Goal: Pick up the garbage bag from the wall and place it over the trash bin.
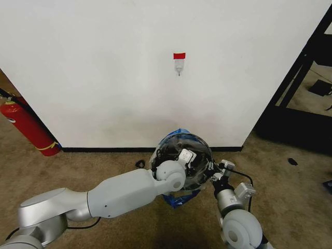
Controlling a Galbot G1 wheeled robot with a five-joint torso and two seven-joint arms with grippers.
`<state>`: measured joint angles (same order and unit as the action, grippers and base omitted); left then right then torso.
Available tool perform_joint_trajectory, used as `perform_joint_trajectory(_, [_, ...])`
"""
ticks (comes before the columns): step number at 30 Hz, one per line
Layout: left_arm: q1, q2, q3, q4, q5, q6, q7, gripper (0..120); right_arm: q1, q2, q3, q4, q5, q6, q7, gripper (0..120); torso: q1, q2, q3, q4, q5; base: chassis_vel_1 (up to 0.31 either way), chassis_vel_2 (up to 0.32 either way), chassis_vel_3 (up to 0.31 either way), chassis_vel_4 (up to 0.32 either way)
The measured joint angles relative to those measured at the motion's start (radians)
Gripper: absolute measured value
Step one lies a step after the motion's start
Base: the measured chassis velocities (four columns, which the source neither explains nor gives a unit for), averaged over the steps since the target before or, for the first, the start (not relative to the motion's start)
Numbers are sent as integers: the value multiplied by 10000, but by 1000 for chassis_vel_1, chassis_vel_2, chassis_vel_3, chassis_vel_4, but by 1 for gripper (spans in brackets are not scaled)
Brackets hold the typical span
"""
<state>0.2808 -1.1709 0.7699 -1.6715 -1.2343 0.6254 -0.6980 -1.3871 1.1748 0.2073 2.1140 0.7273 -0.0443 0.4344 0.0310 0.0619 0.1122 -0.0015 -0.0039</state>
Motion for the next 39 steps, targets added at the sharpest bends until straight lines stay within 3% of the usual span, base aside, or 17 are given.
perform_joint_trajectory(9, [6,581,-368,-866,-483,188,-194,99,60,28,22,-86,0,8,15,0,0,-2,0,-1,0,0,0,0,0])
perform_joint_trajectory(15, [12,1437,-633,-1602,-711,394,-359,100,150,100,9,-208,-1,8,12,0,-1,-2,0,2,-1,0,0,0,0])
perform_joint_trajectory(26, [-88,1748,-1044,-2384,-1309,230,-300,100,353,362,-58,-490,37,12,109,0,-1,-1,0,0,2,0,0,0,0])
perform_joint_trajectory(32, [93,1760,-1012,-2480,-1442,319,-292,90,317,425,-31,-493,52,-4,181,0,-1,-2,0,-1,-1,0,0,0,0])
perform_joint_trajectory(39, [85,2127,-1586,-3151,-2077,374,-325,62,249,449,55,-495,56,-5,206,0,-1,-1,0,-2,0,0,0,0,0])
